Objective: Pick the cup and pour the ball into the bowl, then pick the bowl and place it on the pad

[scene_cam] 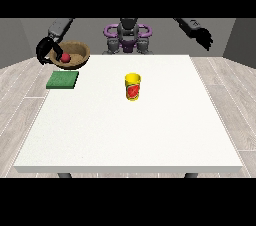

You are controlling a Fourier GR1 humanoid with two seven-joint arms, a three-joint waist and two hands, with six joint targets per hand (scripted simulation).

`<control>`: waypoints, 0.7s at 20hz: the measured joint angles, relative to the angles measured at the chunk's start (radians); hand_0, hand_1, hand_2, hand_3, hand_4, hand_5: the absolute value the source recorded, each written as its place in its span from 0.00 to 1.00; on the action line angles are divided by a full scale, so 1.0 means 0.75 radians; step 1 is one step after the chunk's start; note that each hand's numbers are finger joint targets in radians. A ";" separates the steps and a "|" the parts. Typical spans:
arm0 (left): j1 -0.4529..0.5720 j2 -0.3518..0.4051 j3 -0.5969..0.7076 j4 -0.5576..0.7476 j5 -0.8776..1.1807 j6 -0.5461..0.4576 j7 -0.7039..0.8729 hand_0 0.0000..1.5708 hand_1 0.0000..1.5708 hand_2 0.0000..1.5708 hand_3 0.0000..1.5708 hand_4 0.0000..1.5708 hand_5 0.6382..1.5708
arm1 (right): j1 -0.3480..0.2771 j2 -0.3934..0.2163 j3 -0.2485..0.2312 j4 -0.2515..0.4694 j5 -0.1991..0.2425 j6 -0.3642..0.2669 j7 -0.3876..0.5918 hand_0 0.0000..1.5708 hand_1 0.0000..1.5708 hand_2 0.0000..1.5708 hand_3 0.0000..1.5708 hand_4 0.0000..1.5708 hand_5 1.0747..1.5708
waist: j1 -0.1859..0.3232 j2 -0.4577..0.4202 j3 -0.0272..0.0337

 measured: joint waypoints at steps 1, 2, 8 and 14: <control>-0.009 0.045 0.036 -0.001 0.033 -0.034 0.012 0.00 0.00 0.00 0.00 0.82 1.00 | 0.018 -0.007 -0.014 0.011 -0.004 -0.003 -0.033 1.00 1.00 1.00 0.00 0.55 1.00 | 0.012 0.012 0.0002; -0.023 0.097 0.082 0.015 0.062 -0.060 0.008 0.00 0.00 0.00 0.00 0.82 1.00 | 0.022 -0.016 -0.032 0.013 -0.018 0.006 -0.063 1.00 1.00 1.00 0.00 0.55 1.00 | 0.011 0.037 0.0007; -0.045 0.322 0.273 0.140 0.207 -0.257 -0.076 0.00 0.00 0.00 0.00 0.77 0.99 | 0.017 -0.060 -0.107 0.038 -0.057 0.002 -0.178 1.00 1.00 1.00 0.00 0.49 0.99 | 0.038 0.160 0.0003; -0.047 0.405 0.330 0.216 0.242 -0.322 -0.117 0.00 0.00 0.00 0.00 0.76 0.98 | -0.018 -0.074 -0.155 0.100 -0.073 -0.045 -0.205 0.99 0.99 1.00 0.66 0.00 0.98 | 0.032 0.195 0.0003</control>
